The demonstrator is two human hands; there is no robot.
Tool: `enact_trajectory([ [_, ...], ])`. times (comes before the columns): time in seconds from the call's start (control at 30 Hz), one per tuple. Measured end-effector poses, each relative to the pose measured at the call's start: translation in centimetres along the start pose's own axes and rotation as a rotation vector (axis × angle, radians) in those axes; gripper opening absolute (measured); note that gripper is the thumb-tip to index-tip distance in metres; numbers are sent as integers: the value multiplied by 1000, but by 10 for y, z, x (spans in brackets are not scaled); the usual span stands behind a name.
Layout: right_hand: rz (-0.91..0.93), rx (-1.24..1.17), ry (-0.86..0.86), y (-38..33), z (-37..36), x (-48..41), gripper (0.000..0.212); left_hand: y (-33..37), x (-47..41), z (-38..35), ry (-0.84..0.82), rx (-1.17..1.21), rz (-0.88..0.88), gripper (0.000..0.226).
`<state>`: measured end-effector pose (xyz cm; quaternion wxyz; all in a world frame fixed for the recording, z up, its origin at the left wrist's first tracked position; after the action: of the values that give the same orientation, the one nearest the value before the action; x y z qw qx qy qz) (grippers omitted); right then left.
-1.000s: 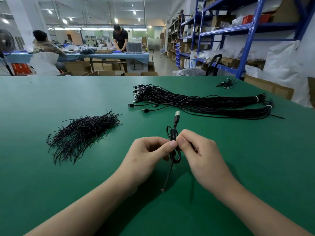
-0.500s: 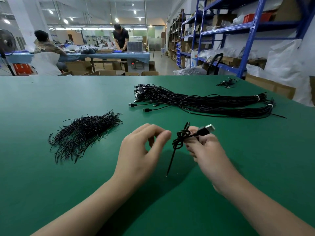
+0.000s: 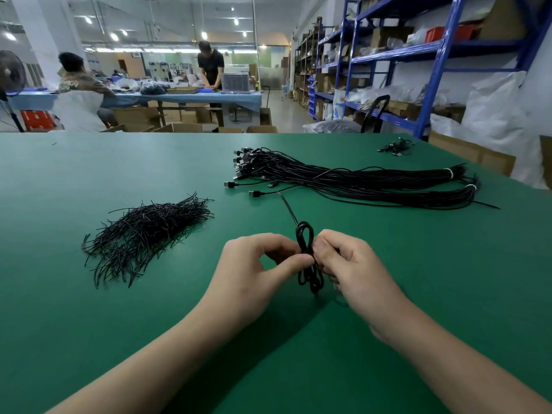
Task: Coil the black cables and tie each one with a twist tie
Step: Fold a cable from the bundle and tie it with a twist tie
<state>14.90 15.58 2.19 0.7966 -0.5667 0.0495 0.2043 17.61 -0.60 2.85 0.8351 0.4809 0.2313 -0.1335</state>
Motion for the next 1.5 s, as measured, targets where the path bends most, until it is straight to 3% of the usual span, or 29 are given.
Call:
enact_trajectory([
  [0.13, -399, -502, -159, 10, -6, 3, 33, 9, 3, 8, 118, -490, -495, 13],
  [0.2, -479, -606, -200, 12, -5, 4, 33, 12, 4, 9, 162, -644, -728, 14],
  [0.27, -468, -592, -203, 12, -5, 5, 33, 15, 3, 10, 186, -715, -821, 15],
  [0.33, -389, -497, -157, 11, -5, 3, 32, 14, 2, 9, 187, -674, -730, 17],
  [0.43, -115, -189, -20, 4, -1, 0, 40, 3, 2, 10, 166, -387, -273, 30],
  [0.53, 195, 180, 132, -3, 2, 3, 36, -11, 0, 0, -19, 59, 150, 55],
  [0.63, 323, 331, 164, -6, 1, 6, 33, -12, 0, -10, -177, 333, 313, 53],
  [0.83, 205, 235, 108, -6, 2, 3, 39, -11, 2, -9, -154, 411, 353, 32],
  [0.97, -66, -99, 12, 4, -4, 1, 39, -3, 0, -3, -2, 32, 68, 18],
  [1.1, -346, -439, -93, 10, -9, 3, 39, 8, 3, 4, 145, -392, -275, 18],
  [1.2, -460, -563, -147, 13, -7, 3, 34, 12, 5, 3, 186, -506, -425, 19],
  [1.37, -360, -322, -93, 12, -4, 1, 42, -3, 1, -1, 43, -114, 6, 17],
  [1.5, -91, 35, -27, 9, -1, 0, 42, -19, -2, 0, 50, 189, 233, 20],
])
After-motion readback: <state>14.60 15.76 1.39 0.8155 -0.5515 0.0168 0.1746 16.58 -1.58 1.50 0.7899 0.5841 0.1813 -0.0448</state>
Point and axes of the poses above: each hand's wrist, its own x-axis away from the middle knuckle, its own z-axis out of the back of the hand, y = z × x, the point moved 3 cm from there along -x, towards the middle knuckle, and after that the axes turned 2 degrees about y, right-handed, at the moved point
